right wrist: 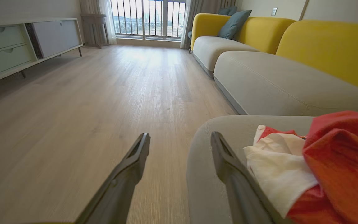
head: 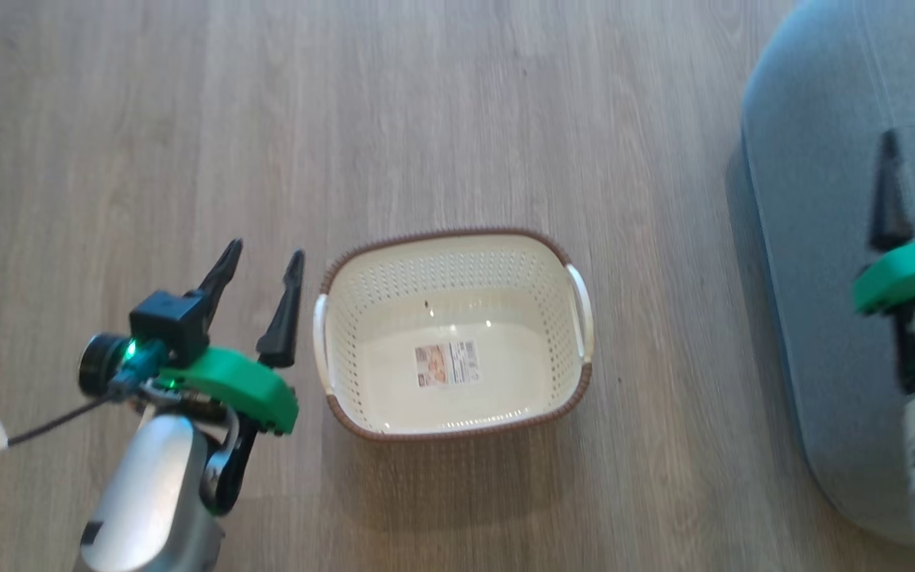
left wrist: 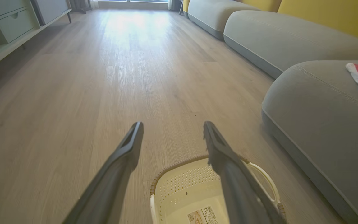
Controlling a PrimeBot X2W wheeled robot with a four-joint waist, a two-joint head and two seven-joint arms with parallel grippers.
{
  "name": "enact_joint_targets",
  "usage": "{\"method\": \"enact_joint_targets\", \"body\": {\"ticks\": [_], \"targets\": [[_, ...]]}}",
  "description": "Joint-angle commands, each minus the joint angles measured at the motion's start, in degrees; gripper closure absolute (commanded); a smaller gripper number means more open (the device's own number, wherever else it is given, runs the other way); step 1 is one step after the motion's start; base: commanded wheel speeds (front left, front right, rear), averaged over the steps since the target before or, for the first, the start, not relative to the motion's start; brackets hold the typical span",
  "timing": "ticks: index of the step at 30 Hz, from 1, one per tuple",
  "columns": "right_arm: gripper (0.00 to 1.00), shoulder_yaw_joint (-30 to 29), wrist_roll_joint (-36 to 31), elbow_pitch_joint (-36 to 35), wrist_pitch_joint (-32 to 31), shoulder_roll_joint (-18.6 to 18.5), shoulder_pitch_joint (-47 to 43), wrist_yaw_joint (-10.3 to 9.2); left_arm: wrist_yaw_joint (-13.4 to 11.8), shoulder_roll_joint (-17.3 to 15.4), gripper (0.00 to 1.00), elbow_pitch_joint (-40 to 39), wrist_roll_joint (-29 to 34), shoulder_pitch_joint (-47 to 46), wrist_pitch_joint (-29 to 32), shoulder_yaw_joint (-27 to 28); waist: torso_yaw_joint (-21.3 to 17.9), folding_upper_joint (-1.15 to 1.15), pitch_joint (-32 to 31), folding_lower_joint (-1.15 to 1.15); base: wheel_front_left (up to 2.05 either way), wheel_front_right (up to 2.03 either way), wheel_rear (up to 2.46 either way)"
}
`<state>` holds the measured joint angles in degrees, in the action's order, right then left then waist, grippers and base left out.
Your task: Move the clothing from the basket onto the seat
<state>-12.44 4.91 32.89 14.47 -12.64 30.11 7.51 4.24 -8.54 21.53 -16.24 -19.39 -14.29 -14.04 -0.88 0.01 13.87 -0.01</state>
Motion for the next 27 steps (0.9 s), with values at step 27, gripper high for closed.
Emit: {"method": "enact_joint_targets", "body": {"ticks": [27], "targets": [[0.0,11.79,4.02,-6.21,0.52,6.58,-17.06,-0.02,0.13,4.49,0.0,-2.76,8.01,10.62,-0.71,18.08,1.37,-0.01,-9.48,0.01,0.0,0.0,0.0]]}}
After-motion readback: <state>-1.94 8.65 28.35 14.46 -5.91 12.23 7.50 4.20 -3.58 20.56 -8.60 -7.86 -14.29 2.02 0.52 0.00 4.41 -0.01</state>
